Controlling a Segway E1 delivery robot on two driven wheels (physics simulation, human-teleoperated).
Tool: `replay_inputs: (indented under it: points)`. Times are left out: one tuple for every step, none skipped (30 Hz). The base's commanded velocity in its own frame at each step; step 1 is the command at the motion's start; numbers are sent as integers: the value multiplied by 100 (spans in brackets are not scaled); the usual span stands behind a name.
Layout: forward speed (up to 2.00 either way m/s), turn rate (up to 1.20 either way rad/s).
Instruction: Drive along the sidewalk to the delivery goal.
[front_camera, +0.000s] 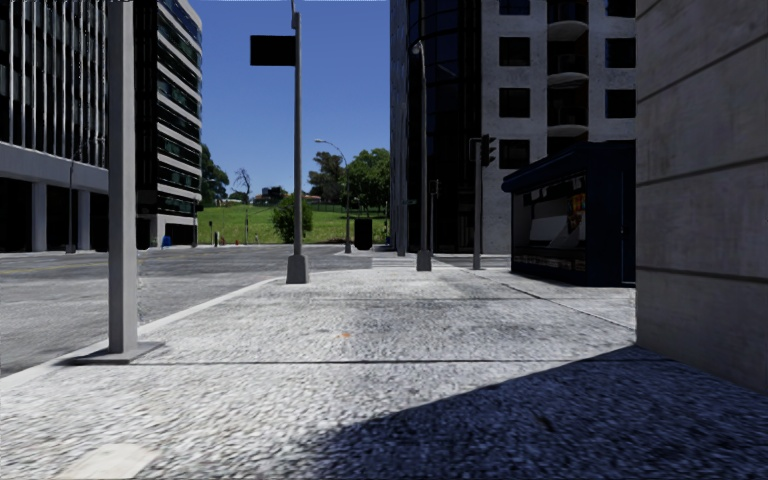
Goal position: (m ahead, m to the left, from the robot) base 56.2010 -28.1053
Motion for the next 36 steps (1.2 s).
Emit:
replay_inputs:
  points:
    - [200, 0]
    - [200, 0]
    - [200, 0]
    - [200, 0]
    - [200, 0]
    - [200, 0]
    - [200, 0]
    - [200, 0]
    - [200, 0]
    - [200, 0]
    - [200, 0]
    - [200, 0]
    - [200, 0]
    - [200, 0]
    - [200, 0]
    - [200, 0]
    - [200, 0]
    - [200, 0]
    - [200, 0]
    - [200, 0]
    - [200, 0]
    - [200, 0]
    - [200, 0]
    - [200, 0]
    - [200, 0]
    - [200, 0]
    - [200, 0]
    - [200, 0]
    - [200, 0]
    - [200, 0]
    - [200, 0]
    - [200, 0]
    - [200, 0]
    - [200, 0]
    - [200, 0]
    - [200, 0]
